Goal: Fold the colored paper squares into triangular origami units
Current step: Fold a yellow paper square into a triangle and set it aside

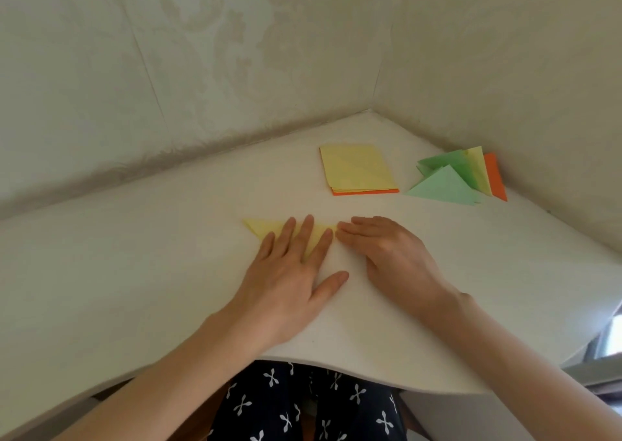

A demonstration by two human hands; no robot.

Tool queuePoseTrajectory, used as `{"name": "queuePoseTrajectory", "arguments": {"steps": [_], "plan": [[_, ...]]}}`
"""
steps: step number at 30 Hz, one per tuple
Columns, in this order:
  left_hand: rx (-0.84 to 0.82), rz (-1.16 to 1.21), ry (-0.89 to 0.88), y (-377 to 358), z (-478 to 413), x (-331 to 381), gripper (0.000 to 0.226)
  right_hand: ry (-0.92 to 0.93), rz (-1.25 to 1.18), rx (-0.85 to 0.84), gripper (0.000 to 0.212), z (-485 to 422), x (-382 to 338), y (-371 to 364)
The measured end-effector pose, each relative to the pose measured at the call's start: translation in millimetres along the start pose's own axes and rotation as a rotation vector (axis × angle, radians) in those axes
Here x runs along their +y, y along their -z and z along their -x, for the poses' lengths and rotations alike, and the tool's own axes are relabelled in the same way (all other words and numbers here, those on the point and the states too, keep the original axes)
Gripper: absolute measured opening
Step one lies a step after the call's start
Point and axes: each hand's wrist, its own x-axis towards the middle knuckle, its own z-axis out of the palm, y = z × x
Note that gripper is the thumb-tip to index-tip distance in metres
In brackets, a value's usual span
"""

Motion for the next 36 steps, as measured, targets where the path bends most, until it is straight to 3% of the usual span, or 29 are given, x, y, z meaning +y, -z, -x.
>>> {"name": "queuePoseTrajectory", "arguments": {"steps": [8,15,24,28,32,34,36], "plan": [[-0.008,0.005,-0.047,3,8,-10,0.081,-0.123,0.243,0.087,0.048,1,2,-1],[0.022,0.026,-0.049,0,6,-11,0.090,0.002,0.145,-0.021,0.063,0,-2,-4],[-0.038,-0.053,0.106,12,27,-36,0.090,-0.042,0.158,-0.051,0.062,2,-4,-5],[0.035,-0.065,0.170,22,33,-49,0.090,-0.086,0.058,-0.098,0.061,3,-6,-5],[0.439,0.190,0.059,26,10,-41,0.071,-0.200,-0.166,-0.115,0.048,0,-10,4],[0.387,0.306,0.067,26,-6,-35,0.058,-0.316,-0.320,-0.104,0.038,-9,-11,14],[0.216,0.203,0.118,21,-16,-34,0.065,-0.363,-0.319,-0.171,0.030,-17,-9,16]]}}
